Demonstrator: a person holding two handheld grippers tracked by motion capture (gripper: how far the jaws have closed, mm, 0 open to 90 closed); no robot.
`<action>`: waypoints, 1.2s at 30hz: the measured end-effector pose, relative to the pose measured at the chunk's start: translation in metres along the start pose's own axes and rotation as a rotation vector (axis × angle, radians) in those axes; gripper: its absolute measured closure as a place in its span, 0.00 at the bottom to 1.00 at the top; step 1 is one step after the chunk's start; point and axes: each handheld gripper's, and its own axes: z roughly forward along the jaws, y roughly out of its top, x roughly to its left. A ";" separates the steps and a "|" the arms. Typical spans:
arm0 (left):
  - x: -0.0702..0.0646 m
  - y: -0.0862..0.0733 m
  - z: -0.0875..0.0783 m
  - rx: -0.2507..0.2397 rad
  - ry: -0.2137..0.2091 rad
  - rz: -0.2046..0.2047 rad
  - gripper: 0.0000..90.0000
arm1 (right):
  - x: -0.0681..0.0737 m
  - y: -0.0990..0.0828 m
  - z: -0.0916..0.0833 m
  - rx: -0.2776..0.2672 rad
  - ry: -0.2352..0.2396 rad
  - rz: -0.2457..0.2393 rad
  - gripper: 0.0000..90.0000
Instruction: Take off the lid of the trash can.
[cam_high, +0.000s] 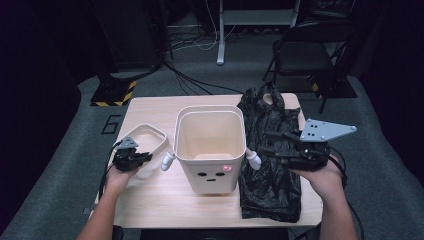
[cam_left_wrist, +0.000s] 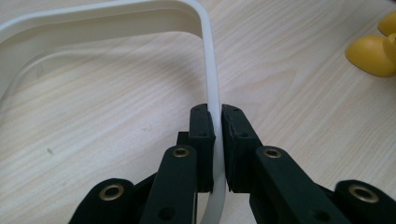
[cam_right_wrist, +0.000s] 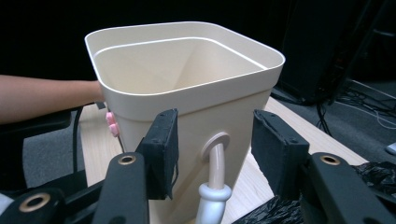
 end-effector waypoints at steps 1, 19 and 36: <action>0.000 0.000 0.000 0.000 0.000 0.000 0.93 | 0.000 0.000 0.000 0.000 0.000 0.000 0.56; -0.007 -0.014 0.016 0.021 -0.017 0.007 0.93 | -0.005 -0.004 0.004 0.010 -0.031 0.017 0.56; -0.005 -0.014 -0.005 -0.091 0.015 -0.093 0.50 | -0.014 0.002 0.012 0.058 -0.090 0.031 0.54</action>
